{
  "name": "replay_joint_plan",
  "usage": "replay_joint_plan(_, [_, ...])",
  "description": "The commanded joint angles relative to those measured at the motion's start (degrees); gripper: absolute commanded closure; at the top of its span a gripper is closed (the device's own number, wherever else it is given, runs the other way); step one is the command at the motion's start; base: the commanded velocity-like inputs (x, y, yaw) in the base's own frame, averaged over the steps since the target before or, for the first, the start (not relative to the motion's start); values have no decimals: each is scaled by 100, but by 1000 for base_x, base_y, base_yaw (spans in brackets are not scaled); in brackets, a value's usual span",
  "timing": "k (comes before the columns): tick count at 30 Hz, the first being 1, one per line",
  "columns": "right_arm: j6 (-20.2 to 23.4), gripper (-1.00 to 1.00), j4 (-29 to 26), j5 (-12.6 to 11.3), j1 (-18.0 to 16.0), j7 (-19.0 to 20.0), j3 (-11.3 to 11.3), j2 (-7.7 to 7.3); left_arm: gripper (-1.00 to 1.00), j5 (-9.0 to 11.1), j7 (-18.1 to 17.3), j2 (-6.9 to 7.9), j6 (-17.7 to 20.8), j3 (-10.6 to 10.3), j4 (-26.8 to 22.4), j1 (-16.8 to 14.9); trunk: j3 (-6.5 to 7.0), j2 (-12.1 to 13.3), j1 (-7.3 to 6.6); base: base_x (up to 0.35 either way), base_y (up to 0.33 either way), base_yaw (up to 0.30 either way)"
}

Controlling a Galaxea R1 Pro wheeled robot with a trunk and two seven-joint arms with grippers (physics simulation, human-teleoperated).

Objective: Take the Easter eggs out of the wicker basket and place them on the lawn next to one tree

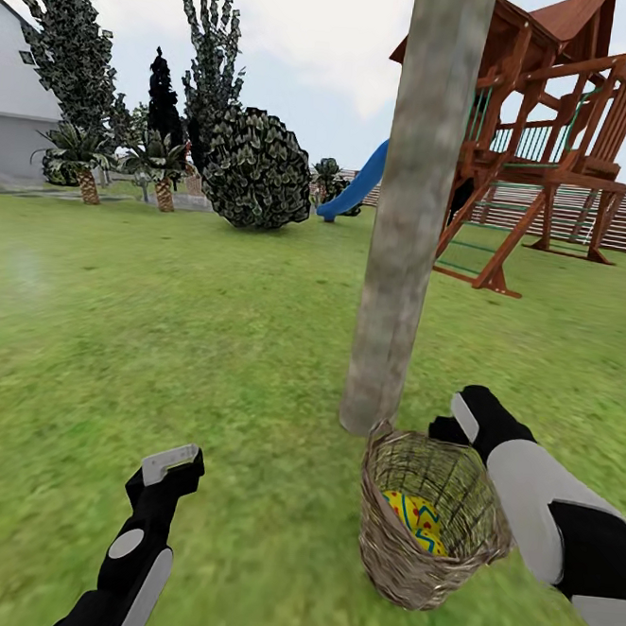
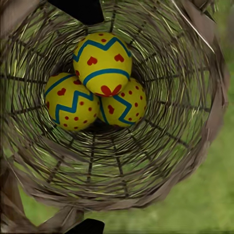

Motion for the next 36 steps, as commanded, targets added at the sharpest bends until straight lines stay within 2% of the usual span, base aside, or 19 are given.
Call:
replay_joint_plan(1, [157, -100, -6, -94, -76, -54, -20, -8, -100, 38, 38, 2, 20, -9, -9, -3, -6, -2, -1, 0, 0, 0])
replay_joint_plan(2, [409, -100, -4, -240, -153, -51, -21, -15, -100, 38, 38, 2, 22, -9, -14, -3, -6, -2, -1, 0, 0, 0])
replay_joint_plan(4, [626, -100, 15, -573, -189, -50, -17, -14, -100, 40, 38, -6, 31, -19, -17, -3, -6, -2, -1, 0, 0, 0])
replay_joint_plan(7, [707, -100, 26, -776, -201, -57, -9, -8, -100, 46, 49, -27, 42, -30, -33, -3, -6, -2, -1, 0, 0, 0])
replay_joint_plan(12, [734, -100, 45, -865, -206, -40, -8, -16, -100, 59, 175, -39, 224, -46, -82, -3, -6, -2, -1, 0, 0, 0])
replay_joint_plan(13, [731, -100, 53, -875, -207, -31, -6, -23, -100, 62, 210, -46, 399, -50, -174, -3, -6, -2, -1, 0, 0, 0])
replay_joint_plan(15, [722, -100, 59, -876, -207, -28, -2, -26, -100, 64, 231, -58, 496, -57, -239, -3, -6, -2, -1, 0, 0, 0])
replay_joint_plan(19, [695, -100, 88, -874, -207, -20, 3, -24, -100, 72, 245, -67, 606, -61, -309, -3, -78, -163, 87, 0, 0, 0])
replay_joint_plan(21, [680, -100, 142, -882, -207, -18, 3, -21, -100, 183, 245, -68, 1032, -66, -424, -3, -114, -243, 131, 0, 0, 0])
replay_joint_plan(23, [621, -100, 206, -889, -207, -17, 4, -17, -100, 711, 257, -135, 2321, -72, -611, -5, -150, -323, 175, 0, 0, 0])
replay_joint_plan(24, [584, -100, 216, -890, -207, -17, 4, -13, -100, 879, 263, -169, 2724, -71, -635, -49, -168, -363, 197, 0, 0, 0])
replay_joint_plan(25, [567, -100, 220, -890, -207, -17, 4, -10, -100, 945, 266, -182, 2918, -71, -643, -110, -186, -403, 219, 0, 0, 0])
replay_joint_plan(28, [505, -100, 230, -891, -201, -16, 4, -4, -100, 1133, 271, -222, 4093, -71, -533, -759, -240, -524, 285, 0, 0, 0])
replay_joint_plan(29, [485, -100, 233, -891, -197, -16, 4, -2, -100, 1177, 252, -237, 4558, -75, 4, -1284, -258, -564, 307, 0, 0, 0])
replay_joint_plan(32, [478, -100, 234, -892, -191, -16, 4, 3, -100, 1193, 160, -296, 4720, -78, 1158, -2126, -324, -569, 315, 0, 0, 0])
replay_joint_plan(33, [476, -100, 234, -892, -190, -16, 4, 5, -100, 1197, 22, -331, 4749, -77, 1785, -2585, -346, -570, 318, 0, 0, 0])
replay_joint_plan(36, [475, -100, 230, -892, -190, -16, 4, 3, -100, 1209, -258, -378, 4769, -73, 2841, -3395, -413, -574, 325, 0, 0, 0])
